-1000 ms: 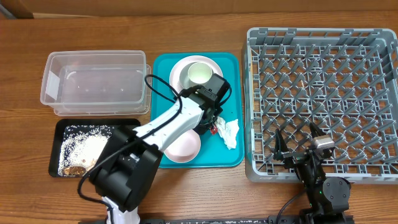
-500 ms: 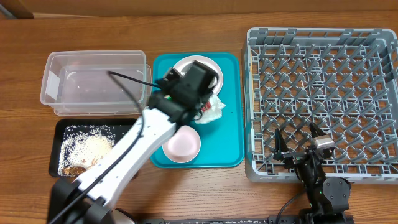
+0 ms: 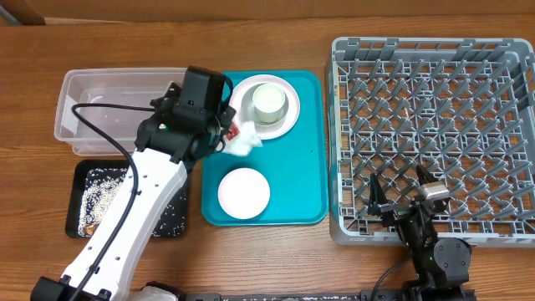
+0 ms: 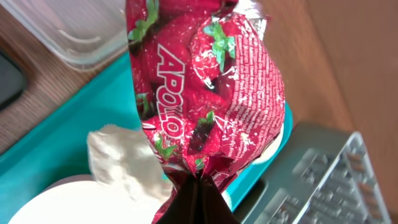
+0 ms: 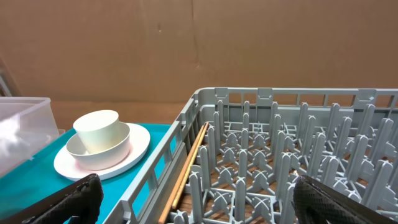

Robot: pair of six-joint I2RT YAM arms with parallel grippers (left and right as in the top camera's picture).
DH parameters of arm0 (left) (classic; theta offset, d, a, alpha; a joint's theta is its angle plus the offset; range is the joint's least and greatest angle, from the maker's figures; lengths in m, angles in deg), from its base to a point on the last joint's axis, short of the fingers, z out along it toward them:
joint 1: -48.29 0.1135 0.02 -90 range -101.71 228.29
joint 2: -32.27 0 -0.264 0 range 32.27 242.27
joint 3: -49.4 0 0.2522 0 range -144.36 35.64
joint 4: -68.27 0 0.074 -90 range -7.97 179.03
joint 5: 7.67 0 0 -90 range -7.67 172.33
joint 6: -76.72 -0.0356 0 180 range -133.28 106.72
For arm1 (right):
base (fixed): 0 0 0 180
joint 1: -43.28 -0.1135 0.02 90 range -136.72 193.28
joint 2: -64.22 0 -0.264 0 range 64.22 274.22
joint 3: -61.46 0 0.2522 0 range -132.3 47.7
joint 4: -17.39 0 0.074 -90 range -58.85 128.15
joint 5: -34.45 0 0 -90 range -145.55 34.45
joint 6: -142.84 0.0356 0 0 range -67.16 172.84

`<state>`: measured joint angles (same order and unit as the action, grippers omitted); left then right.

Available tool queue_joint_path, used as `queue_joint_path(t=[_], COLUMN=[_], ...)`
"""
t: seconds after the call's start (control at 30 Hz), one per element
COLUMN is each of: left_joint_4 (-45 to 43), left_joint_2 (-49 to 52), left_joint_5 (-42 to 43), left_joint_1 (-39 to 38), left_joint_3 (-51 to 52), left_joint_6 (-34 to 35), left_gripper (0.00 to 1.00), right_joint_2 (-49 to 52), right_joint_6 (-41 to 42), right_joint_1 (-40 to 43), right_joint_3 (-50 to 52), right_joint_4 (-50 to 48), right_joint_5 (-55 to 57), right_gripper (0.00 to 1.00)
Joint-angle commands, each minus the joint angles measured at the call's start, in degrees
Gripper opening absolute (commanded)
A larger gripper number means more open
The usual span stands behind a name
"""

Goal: Sort waste into correct bins and load items into the dishwasher
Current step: 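Carry the red wrapper left and drop it into the clear bin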

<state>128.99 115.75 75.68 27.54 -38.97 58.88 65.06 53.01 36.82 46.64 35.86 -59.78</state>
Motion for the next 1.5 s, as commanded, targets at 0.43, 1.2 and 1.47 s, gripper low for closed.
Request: queue_joint_path(t=[0.43, 1.2, 1.47], left_joint_4=[-4.09, -0.96, -4.5], left_joint_2=[1.46, 10.73, 16.28], left_joint_5=[-12.83, -8.31, -6.8], left_joint_1=[-3.39, 20.96, 24.28], left_joint_3=[-3.45, -3.58, -3.58], left_joint_6=[-18.64, -13.88, -9.97], left_gripper=[0.04, 0.04, 0.15], right_joint_2=[-0.61, -0.61, -0.61], right_joint_6=[0.11, 0.11, 0.11], right_joint_1=[0.15, 0.15, 0.15], right_joint_3=[0.61, 0.61, 0.61], right_joint_4=[-0.28, -0.28, -0.28], right_joint_5=[0.13, 0.13, 0.13], right_gripper=[1.0, 1.0, 1.0])
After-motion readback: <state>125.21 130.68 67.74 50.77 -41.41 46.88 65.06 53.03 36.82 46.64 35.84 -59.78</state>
